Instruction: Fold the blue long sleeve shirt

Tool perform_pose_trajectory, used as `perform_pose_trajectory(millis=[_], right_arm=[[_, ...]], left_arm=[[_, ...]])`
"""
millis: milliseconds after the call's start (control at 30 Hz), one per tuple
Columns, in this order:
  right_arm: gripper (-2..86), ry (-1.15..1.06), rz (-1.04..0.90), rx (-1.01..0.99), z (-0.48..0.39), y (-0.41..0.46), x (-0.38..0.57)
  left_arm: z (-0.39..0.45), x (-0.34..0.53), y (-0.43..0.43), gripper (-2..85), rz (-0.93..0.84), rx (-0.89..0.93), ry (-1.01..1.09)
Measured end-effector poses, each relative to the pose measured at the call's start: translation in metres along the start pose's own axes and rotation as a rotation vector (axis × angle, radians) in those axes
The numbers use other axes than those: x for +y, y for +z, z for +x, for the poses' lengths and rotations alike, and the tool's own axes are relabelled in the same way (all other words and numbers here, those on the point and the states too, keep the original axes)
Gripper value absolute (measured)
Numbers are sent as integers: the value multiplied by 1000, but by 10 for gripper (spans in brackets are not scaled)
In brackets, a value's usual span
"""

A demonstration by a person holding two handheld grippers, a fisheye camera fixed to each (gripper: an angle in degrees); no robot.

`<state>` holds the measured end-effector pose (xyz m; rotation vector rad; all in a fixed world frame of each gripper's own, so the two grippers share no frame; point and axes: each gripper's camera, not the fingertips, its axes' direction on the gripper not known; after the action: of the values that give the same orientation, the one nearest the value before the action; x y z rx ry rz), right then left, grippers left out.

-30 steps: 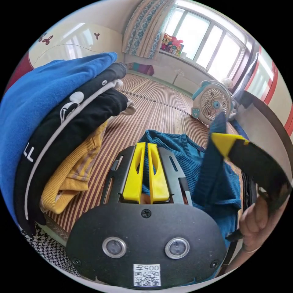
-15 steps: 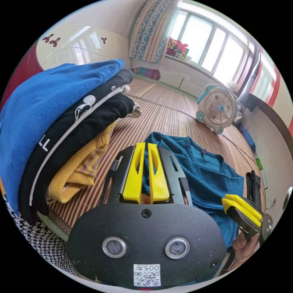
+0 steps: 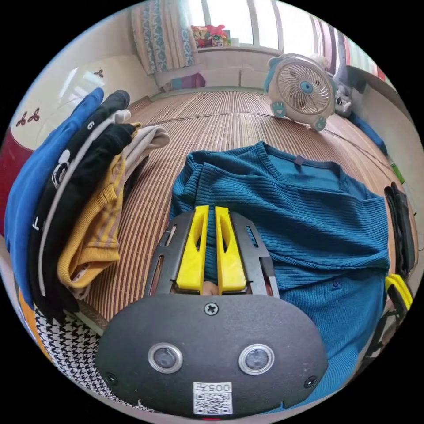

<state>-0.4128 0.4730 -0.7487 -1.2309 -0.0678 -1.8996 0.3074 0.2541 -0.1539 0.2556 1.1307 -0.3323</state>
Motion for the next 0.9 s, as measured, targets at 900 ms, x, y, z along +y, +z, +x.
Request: perform_pose_trajectory(millis=[900], right_arm=[[65,-1,-38,1,19,48,22]], left_arm=[[35,34,-28,48,11,-130,105]])
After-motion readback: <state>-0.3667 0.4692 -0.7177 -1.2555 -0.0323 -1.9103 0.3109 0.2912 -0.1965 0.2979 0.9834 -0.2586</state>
